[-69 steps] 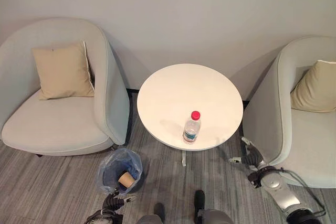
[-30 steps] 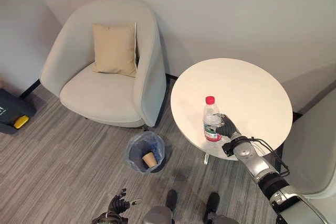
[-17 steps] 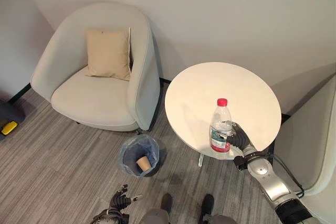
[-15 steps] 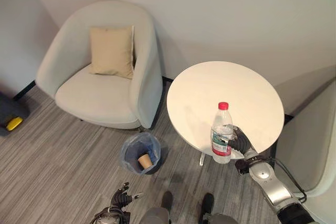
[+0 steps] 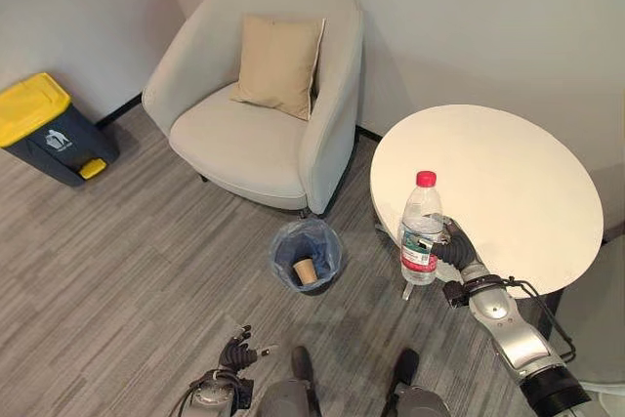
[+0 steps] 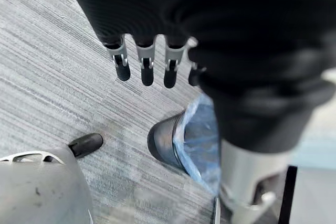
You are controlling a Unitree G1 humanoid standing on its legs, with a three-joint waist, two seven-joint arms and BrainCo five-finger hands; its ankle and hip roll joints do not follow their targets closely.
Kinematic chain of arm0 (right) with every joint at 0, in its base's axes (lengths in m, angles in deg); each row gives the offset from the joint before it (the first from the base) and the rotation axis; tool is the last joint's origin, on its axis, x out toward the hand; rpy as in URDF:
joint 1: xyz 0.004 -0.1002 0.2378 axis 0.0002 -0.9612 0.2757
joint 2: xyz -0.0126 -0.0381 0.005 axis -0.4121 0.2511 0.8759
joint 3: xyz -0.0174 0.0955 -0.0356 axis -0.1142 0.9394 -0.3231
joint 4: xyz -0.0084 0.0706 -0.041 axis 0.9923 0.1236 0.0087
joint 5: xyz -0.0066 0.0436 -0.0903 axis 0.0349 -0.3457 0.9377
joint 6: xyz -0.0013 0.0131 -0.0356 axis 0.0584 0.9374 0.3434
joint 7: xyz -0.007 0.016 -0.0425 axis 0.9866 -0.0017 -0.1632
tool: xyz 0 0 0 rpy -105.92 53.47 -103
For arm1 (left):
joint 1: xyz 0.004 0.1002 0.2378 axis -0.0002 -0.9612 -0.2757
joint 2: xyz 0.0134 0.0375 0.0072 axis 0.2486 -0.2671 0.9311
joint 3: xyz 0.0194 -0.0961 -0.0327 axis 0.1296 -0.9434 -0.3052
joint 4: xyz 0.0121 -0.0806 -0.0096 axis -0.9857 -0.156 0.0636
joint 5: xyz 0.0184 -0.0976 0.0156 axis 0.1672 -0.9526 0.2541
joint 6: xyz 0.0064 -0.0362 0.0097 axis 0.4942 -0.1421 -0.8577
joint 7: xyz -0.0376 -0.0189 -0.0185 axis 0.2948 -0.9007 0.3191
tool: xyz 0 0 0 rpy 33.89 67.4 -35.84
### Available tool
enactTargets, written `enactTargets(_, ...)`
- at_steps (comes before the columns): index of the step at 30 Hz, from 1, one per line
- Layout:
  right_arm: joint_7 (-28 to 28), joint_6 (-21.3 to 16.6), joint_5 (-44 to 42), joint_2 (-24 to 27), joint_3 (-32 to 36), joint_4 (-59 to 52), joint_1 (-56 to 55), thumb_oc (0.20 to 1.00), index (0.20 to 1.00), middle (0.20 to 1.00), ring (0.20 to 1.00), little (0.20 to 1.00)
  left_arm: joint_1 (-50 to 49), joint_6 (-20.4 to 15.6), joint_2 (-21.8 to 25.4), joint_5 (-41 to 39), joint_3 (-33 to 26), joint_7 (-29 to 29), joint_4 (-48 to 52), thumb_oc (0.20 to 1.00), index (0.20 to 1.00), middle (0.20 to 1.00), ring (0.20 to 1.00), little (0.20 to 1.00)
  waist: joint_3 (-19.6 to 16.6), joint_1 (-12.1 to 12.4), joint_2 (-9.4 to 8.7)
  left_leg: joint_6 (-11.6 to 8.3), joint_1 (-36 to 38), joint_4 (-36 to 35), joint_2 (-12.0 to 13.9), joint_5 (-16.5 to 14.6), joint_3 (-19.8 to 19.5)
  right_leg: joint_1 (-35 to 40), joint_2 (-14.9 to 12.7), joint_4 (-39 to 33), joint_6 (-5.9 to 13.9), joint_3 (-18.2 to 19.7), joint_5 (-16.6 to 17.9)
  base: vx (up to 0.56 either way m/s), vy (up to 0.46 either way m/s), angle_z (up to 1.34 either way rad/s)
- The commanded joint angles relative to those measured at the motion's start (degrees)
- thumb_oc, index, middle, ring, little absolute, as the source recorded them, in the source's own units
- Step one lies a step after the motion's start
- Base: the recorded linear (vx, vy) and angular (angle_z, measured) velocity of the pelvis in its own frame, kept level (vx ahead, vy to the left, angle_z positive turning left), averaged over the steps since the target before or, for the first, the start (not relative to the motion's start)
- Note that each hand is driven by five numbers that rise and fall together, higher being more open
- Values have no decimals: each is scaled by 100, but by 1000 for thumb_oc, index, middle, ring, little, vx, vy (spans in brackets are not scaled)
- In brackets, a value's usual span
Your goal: Gather garbage on tea table into small bin, then transfer packed bag to large trash can.
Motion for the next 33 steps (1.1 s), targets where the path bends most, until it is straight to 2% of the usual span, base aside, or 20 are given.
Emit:
enactTargets(1, -32, -341, -44, -92, -52, -283, 427, 200, 200, 200, 200, 200, -63, -112, 259, 3, -196, 120, 45, 1000, 1000, 1000, 1000, 1000, -233, 232, -17, -190, -348, 607, 145, -549, -294, 457, 146, 819, 238, 139, -1383, -20, 160, 0)
enactTargets(2, 3, -358, -42, -143, -132, -351, 502, 200, 200, 200, 200, 200, -21, -104, 370, -4, -257, 162, 105, 1000, 1000, 1000, 1000, 1000, -153, 277, -24, -58, -440, 636, 121, -483, -277, 77, 67, 1286, 255, 259, -1239, 3, 210, -15)
enactTargets(3, 39, -372, -12, -144, -184, -424, 501, 200, 200, 200, 200, 200, -11, -111, 421, -36, -285, 175, 188, 1000, 1000, 1000, 1000, 1000, -85, 239, -32, -12, -419, 583, 70, -487, -360, -324, 255, 1601, 230, 633, -1215, 16, 179, -38)
enactTargets(4, 100, -367, 43, -66, -206, -538, 493, 200, 200, 200, 200, 200, -26, -128, 440, -64, -281, 157, 299, 1000, 1000, 1000, 1000, 1000, -15, 140, -36, 27, -340, 439, -46, -463, -531, -627, 626, 1549, 193, 1108, -1217, 96, 96, -22)
enactTargets(6, 93, -392, 53, -12, -245, -539, 497, 200, 200, 200, 200, 200, -4, -124, 411, -62, -259, 147, 224, 1000, 1000, 1000, 1000, 1000, 28, 103, -36, 46, -258, 327, -138, -467, -660, -710, 801, 1240, 118, 1194, -1152, 91, 18, 22)
enactTargets(8, 136, -373, 76, 56, -245, -534, 435, 200, 200, 200, 200, 200, 40, -117, 382, -38, -229, 117, 130, 1000, 1000, 1000, 1000, 1000, 80, 13, -54, 57, -189, 310, -234, -494, -885, -953, 1025, 1125, 89, 1540, -1058, 71, -33, 40)
enactTargets(11, 181, -388, 81, 103, -232, -564, 322, 200, 200, 200, 200, 200, 14, -140, 370, 27, -203, 89, 128, 1000, 1000, 1000, 1000, 1000, 60, -2, -106, 50, -227, 375, -334, -507, -1066, -822, 1040, 891, 53, 1643, -969, 63, -65, 74)
enactTargets(13, 234, -390, 117, 190, -224, -521, 217, 200, 200, 200, 200, 200, -65, -145, 357, 71, -199, 63, 145, 1000, 1000, 1000, 1000, 1000, 32, 7, -105, -11, -252, 448, -374, -523, -1208, -682, 1034, 698, 8, 1616, -909, 99, -144, 62)
enactTargets(18, 335, -346, 174, 425, -328, -464, 233, 200, 200, 200, 200, 200, -197, -95, 303, 92, -187, 4, 66, 1000, 1000, 1000, 1000, 1000, -4, 69, -59, -184, -320, 560, -289, -495, -1271, -360, 999, 277, -17, 1244, -854, 55, -96, 43)
enactTargets(22, 251, -363, 299, 528, -517, -398, 620, 200, 200, 200, 200, 200, -110, -127, 265, 62, -84, 75, 23, 1000, 1000, 1000, 1000, 1000, 210, 117, 12, -259, -568, 558, -244, -388, -1328, -409, 957, 192, -45, 1008, -853, -68, -36, 28)
enactTargets(23, 92, -369, 350, 496, -649, -284, 1008, 200, 200, 200, 200, 200, 51, -167, 286, -32, -3, 163, 79, 1000, 1000, 1000, 1000, 1000, 443, 175, 41, -288, -921, 687, -234, -334, -1379, -765, 917, 361, -72, 955, -851, -242, -19, 27)
enactTargets(26, -238, -356, 419, 343, -777, -4, 1521, 200, 200, 200, 200, 200, 233, -212, 313, -216, 84, 329, 131, 1000, 1000, 1000, 1000, 1000, 634, 252, 89, -298, -1444, 977, -208, -317, -1433, -1336, 842, 779, -135, 902, -898, -181, -3, 10)
enactTargets(31, -826, -274, 528, 3, -872, 554, 2263, 200, 200, 200, 200, 200, 584, -331, 321, -588, 261, 614, 219, 1000, 1000, 1000, 1000, 1000, 848, 403, 252, -198, -2619, 1708, -272, -376, -1530, -2613, 595, 1976, -271, 785, -1227, -94, 36, 18)
enactTargets(32, -902, -237, 556, -10, -888, 618, 2363, 200, 200, 200, 200, 200, 617, -338, 329, -614, 291, 637, 272, 1000, 1000, 1000, 1000, 1000, 856, 421, 295, -220, -2780, 1906, -278, -549, -1566, -2805, 555, 2268, -255, 835, -1423, -13, 38, 32)
enactTargets(33, -961, -230, 586, -13, -923, 718, 2525, 200, 200, 200, 200, 200, 717, -345, 344, -653, 324, 648, 287, 1000, 1000, 1000, 1000, 1000, 877, 433, 323, -215, -3035, 2059, -294, -574, -1577, -3057, 492, 2482, -265, 831, -1499, 22, 26, 31)
